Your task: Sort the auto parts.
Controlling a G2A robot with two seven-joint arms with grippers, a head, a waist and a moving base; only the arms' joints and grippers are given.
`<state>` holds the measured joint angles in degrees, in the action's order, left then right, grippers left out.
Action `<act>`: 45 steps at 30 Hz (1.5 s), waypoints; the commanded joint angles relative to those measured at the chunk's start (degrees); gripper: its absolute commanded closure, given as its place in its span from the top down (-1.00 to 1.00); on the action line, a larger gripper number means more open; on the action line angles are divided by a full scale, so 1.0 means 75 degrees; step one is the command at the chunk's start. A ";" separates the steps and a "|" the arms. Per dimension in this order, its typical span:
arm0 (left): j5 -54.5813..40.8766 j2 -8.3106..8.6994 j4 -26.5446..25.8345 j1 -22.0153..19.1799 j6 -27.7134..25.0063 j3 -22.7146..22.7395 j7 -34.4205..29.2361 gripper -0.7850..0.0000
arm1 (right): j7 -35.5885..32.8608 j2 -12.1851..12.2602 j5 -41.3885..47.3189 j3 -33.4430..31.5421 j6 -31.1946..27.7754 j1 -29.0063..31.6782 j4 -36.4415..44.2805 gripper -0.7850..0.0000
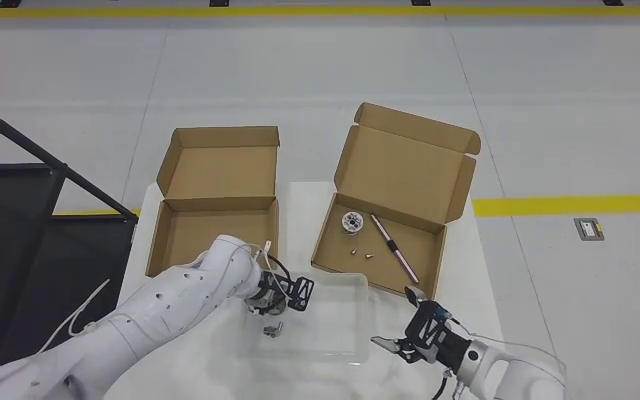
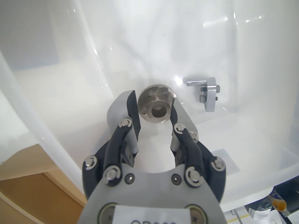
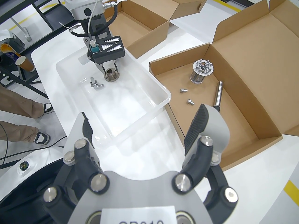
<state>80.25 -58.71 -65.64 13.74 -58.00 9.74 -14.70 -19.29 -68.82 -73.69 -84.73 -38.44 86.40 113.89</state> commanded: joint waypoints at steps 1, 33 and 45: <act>0.0036 0.0026 -0.0033 0.0003 0.0000 0.0000 0.0030 -0.10 | -0.0008 0.0010 0.0019 0.0020 0.0017 -0.0012 -0.0012 1.00; -0.0341 0.0249 -0.0556 -0.0071 0.0000 0.0000 0.0375 -1.00 | -0.0053 0.0185 0.0206 0.0259 0.0192 -0.0258 -0.0114 1.00; -0.0765 0.1958 -0.1605 -0.0640 0.0000 0.0580 0.1938 -1.00 | -0.0487 0.0177 0.0302 0.0849 0.0252 -0.0907 -0.0194 1.00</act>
<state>74.63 -45.61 -77.35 8.51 -58.00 12.92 -1.06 -22.62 -67.46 -71.46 -78.77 -36.60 80.10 112.44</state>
